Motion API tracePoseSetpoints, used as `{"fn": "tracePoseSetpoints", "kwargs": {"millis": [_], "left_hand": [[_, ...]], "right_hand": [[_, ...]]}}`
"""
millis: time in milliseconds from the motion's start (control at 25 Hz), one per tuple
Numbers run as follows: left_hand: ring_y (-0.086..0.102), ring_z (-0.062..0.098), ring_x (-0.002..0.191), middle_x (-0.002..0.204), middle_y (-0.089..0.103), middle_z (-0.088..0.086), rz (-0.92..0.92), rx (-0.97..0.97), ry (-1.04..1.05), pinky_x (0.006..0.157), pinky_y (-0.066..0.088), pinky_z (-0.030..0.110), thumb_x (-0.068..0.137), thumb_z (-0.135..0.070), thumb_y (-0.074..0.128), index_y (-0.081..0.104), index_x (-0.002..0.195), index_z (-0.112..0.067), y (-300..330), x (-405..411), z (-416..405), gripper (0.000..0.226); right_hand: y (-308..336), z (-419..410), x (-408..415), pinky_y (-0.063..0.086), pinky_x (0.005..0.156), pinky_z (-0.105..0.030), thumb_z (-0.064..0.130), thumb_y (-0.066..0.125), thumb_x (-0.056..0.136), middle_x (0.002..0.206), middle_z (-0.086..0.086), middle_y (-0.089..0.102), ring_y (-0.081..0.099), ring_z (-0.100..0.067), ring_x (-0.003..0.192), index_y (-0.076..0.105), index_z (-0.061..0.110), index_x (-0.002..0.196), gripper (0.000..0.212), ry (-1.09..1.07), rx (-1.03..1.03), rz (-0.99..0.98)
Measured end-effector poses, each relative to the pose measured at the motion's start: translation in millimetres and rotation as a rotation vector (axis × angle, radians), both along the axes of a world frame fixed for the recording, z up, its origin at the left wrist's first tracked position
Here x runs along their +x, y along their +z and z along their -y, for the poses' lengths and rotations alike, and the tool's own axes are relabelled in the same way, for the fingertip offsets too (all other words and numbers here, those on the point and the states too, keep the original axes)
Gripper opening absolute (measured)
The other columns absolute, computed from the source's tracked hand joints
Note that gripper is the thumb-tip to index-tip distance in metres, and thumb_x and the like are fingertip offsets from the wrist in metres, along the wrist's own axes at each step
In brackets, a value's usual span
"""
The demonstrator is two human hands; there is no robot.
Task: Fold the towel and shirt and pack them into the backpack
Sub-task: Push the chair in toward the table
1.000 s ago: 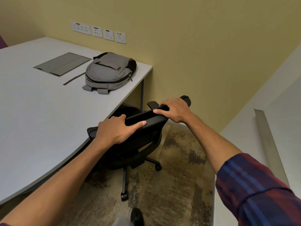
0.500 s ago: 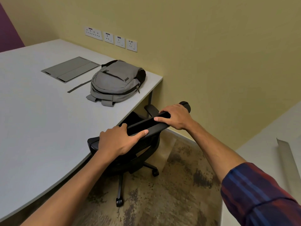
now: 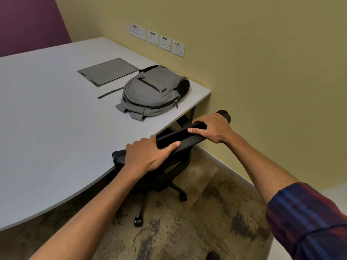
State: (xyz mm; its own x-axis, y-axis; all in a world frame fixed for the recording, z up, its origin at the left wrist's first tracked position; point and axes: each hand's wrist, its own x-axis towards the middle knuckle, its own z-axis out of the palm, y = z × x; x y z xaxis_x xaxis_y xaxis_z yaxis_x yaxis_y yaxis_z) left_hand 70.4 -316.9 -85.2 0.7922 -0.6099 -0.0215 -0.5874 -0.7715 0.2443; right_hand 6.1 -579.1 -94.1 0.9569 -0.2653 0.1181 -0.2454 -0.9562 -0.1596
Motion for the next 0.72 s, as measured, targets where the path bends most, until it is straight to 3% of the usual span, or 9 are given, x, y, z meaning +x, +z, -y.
{"fn": "tracePoseSetpoints", "kwargs": {"millis": [200,360,480,720], "left_hand": [[0.055,0.015,0.066,0.071,0.058,-0.005,0.027,0.013,0.122,0.064,0.043,0.032,0.063,-0.097,0.010,0.058,0.093,-0.024,2.3,-3.2,35.4,0.092],[0.054,0.014,0.065,0.075,0.061,-0.003,0.045,0.006,0.204,0.056,0.038,0.028,0.067,-0.094,0.014,0.061,0.096,-0.022,6.1,-5.2,61.4,0.091],[0.051,0.017,0.067,0.085,0.065,0.003,0.082,-0.003,0.255,0.054,0.032,0.027,0.075,-0.086,0.023,0.063,0.103,-0.019,11.5,-5.2,76.9,0.084],[0.053,0.018,0.066,0.080,0.067,0.004,0.197,-0.003,0.321,0.054,0.032,0.026,0.078,-0.084,0.024,0.067,0.098,-0.016,8.0,16.0,97.2,0.082]], "right_hand": [[4.8,38.6,21.2,0.041,0.093,-0.039,0.092,0.019,0.072,0.100,0.008,0.070,0.059,-0.015,0.095,0.069,0.034,0.105,0.083,0.105,-0.019,0.000],[7.1,64.8,35.6,0.039,0.092,-0.039,0.090,0.020,0.074,0.100,0.006,0.070,0.059,-0.017,0.096,0.070,0.033,0.106,0.082,0.185,-0.012,-0.006],[4.4,81.0,49.1,0.039,0.093,-0.041,0.091,0.016,0.073,0.096,0.004,0.070,0.060,-0.019,0.095,0.070,0.032,0.104,0.085,0.224,-0.026,0.004],[1.3,102.8,81.0,0.041,0.093,-0.043,0.090,0.018,0.075,0.095,0.002,0.071,0.061,-0.020,0.094,0.071,0.030,0.102,0.084,0.270,-0.028,0.029]]}}
